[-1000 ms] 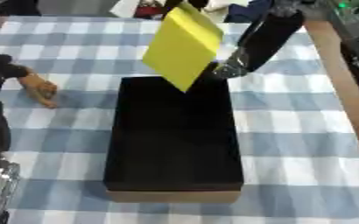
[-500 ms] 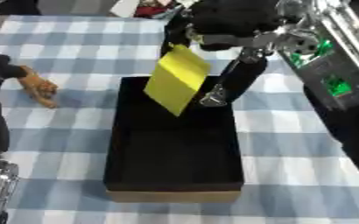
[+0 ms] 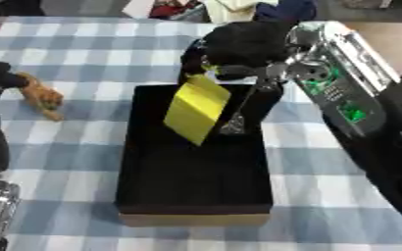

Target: Pick up objects on the table and place them in the box.

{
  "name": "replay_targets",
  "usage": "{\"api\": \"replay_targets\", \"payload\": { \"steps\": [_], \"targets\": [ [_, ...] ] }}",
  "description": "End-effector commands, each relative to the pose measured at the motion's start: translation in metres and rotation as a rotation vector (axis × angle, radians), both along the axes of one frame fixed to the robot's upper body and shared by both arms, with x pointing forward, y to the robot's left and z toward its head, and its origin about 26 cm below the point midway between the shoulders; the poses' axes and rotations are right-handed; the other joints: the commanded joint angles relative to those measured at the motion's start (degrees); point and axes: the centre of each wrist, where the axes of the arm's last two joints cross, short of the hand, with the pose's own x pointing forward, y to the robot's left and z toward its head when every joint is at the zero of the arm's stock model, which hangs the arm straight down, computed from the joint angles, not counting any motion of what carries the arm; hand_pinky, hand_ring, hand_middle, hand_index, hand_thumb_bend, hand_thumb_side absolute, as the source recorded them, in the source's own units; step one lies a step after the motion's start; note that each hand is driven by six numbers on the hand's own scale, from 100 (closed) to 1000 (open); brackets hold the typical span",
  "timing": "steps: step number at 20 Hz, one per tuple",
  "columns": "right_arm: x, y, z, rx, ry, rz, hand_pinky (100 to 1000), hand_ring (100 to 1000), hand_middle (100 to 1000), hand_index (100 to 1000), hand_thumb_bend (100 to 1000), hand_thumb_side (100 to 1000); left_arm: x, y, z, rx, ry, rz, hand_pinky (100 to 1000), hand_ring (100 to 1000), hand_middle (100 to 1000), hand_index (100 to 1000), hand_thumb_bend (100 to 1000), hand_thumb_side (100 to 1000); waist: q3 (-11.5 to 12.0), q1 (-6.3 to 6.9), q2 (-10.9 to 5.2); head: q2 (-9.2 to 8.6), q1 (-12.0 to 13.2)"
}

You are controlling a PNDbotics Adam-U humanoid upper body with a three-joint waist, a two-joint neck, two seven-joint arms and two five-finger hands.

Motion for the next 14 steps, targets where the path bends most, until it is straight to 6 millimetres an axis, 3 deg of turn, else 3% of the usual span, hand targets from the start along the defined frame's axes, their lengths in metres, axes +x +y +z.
{"api": "replay_targets", "payload": {
  "steps": [1, 2, 3, 5, 7, 14],
  "targets": [
    [-0.0005, 0.0002, 0.0059, -0.312, -0.076, 0.118, 644, 719, 681, 652, 188, 544, -0.001, 0.0012, 0.0069, 0.011, -0.026, -0.004, 600, 583, 605, 759, 179, 812, 0.03, 0.17, -1.01, 0.15, -0.12],
    [-0.0004, 0.0004, 0.0057, -0.321, -0.083, 0.124, 652, 728, 701, 667, 210, 578, -0.001, 0.0014, 0.0069, 0.011, -0.027, -0.003, 600, 583, 605, 759, 179, 811, 0.02, 0.19, -1.03, 0.28, -0.12],
    [-0.0004, 0.0005, 0.006, -0.327, -0.091, 0.129, 673, 750, 744, 703, 268, 680, -0.0011, 0.0015, 0.0069, 0.011, -0.027, -0.003, 600, 583, 605, 759, 179, 811, 0.02, 0.22, -1.06, 0.4, -0.13],
    [-0.001, 0.0009, 0.0071, -0.344, -0.112, 0.135, 702, 779, 788, 743, 340, 800, -0.0011, 0.0016, 0.0067, 0.01, -0.026, -0.002, 600, 583, 605, 759, 179, 811, -0.01, 0.24, -1.14, 0.5, -0.16],
    [-0.0002, 0.0015, 0.0061, -0.369, -0.132, 0.136, 731, 807, 824, 773, 402, 874, -0.0011, 0.0016, 0.0067, 0.01, -0.026, -0.002, 600, 583, 605, 759, 178, 811, -0.03, 0.26, -1.19, 0.49, -0.21],
    [0.0033, 0.0066, -0.0011, -0.438, -0.174, 0.124, 749, 822, 830, 761, 459, 922, -0.001, 0.001, 0.0069, 0.008, -0.024, -0.005, 599, 583, 604, 759, 180, 811, 0.09, 0.16, -1.34, 0.47, -0.47]
  ]
}}
